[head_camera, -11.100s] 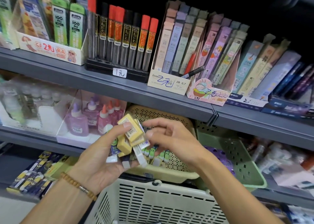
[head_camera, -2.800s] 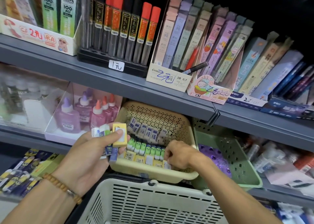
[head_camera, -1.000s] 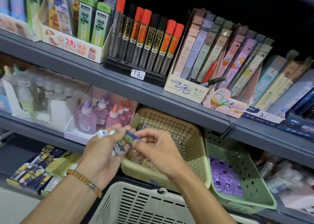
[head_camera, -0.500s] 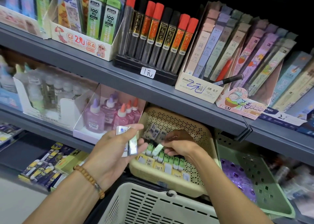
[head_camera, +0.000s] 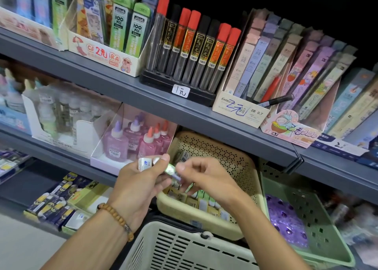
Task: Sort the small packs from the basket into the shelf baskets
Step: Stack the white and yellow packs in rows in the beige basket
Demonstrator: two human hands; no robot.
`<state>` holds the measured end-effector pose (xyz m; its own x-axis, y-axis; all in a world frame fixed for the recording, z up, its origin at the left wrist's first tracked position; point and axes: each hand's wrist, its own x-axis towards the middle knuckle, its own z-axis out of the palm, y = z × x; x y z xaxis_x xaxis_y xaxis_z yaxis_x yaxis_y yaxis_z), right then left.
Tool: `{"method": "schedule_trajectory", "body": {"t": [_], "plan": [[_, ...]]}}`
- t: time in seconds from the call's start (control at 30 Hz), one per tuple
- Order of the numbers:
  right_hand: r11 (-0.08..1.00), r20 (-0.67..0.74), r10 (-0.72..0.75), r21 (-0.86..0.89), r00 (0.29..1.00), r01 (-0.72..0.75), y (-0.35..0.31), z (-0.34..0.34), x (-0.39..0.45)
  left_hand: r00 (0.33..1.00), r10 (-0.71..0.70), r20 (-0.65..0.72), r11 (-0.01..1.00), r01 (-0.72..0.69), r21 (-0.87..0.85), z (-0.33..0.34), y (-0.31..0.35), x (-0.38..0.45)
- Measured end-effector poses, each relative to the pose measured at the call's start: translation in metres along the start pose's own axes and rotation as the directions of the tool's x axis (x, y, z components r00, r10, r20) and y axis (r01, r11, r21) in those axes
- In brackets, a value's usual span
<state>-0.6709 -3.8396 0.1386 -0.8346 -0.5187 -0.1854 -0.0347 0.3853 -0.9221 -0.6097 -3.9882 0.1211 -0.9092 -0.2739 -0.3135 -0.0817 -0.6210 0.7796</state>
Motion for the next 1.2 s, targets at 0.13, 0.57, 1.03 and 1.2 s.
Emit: {"method": "schedule_trajectory", "body": {"t": [0.13,0.57,1.03,1.2], "plan": [[0.997,0.033,-0.042,0.072,0.999,0.039,-0.005,0.003,-0.006,0.999,0.008,0.041,1.0,-0.009,0.029,0.003,-0.001,-0.003],[0.926,-0.309,0.362,0.016,0.879,-0.376,0.049,-0.049,0.025,0.999,-0.014,0.049,0.929,-0.005,0.37,-0.005,0.007,0.003],[0.999,-0.144,0.011,0.033,0.989,-0.007,0.016,-0.016,0.005,0.982,0.187,0.023,0.907,-0.181,0.381,-0.008,0.005,0.006],[0.979,0.11,-0.195,-0.033,0.975,0.2,-0.003,0.006,-0.014,0.983,0.184,0.008,0.903,-0.172,0.393,-0.004,-0.002,0.005]]}}
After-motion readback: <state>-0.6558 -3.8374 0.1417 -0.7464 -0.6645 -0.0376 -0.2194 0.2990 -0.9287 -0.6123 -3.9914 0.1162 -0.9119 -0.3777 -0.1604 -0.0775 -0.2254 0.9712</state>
